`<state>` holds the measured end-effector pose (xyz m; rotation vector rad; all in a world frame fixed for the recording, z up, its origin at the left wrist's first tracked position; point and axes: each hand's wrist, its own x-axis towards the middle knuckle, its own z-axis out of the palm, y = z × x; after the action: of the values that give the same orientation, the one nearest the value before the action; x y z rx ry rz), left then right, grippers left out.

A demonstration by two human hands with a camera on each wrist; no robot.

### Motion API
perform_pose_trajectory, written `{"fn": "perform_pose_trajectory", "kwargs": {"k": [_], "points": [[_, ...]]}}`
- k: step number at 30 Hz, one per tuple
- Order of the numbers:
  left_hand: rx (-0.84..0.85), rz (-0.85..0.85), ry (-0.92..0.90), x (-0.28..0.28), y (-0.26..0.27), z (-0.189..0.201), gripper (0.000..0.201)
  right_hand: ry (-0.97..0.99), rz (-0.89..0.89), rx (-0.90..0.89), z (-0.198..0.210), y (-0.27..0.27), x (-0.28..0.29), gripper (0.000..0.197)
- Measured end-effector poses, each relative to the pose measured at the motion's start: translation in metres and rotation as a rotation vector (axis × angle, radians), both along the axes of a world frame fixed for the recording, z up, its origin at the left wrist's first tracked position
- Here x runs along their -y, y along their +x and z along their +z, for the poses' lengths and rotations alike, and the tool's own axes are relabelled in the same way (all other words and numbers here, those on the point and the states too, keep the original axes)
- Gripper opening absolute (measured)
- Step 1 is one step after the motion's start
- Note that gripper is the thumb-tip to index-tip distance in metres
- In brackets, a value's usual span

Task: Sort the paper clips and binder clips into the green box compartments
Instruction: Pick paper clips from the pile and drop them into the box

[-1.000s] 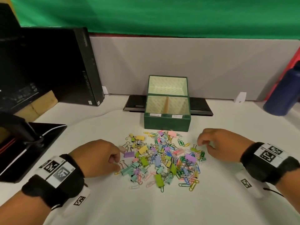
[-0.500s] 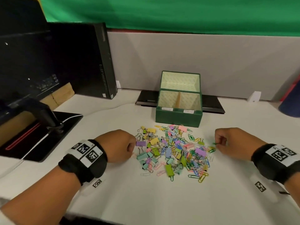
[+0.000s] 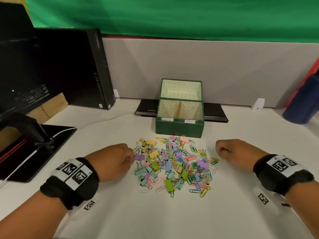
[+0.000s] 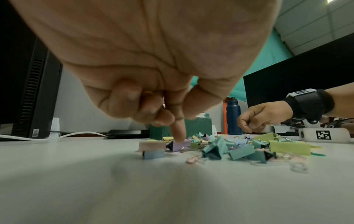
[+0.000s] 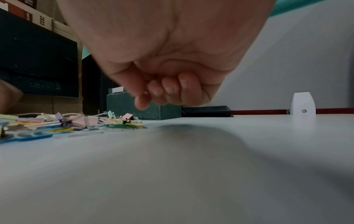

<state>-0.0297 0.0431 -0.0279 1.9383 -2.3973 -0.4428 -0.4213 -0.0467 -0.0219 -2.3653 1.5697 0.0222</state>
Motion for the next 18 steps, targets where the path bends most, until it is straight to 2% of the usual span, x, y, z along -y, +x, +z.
{"fn": "perform_pose_trajectory", "kwargs": {"k": [1, 3, 6, 12, 18], "points": [[0.015, 0.001, 0.012, -0.001, -0.001, 0.001, 0.014, 0.008, 0.010, 0.006, -0.001, 0.000, 0.000, 0.015], [0.093, 0.001, 0.028, -0.001, -0.001, 0.003, 0.022, 0.010, 0.035, -0.002, -0.001, 0.003, 0.001, 0.005], [0.150, -0.004, 0.017, 0.003, -0.011, 0.002, 0.021, 0.024, 0.055, -0.035, -0.004, 0.001, 0.001, 0.001], [0.124, -0.017, -0.003, 0.004, -0.011, -0.002, 0.007, 0.006, 0.046, -0.045, -0.003, 0.000, 0.002, 0.015], [0.029, -0.014, -0.006, 0.003, -0.002, 0.006, 0.014, -0.033, -0.030, 0.108, 0.003, -0.001, -0.001, 0.016]]}}
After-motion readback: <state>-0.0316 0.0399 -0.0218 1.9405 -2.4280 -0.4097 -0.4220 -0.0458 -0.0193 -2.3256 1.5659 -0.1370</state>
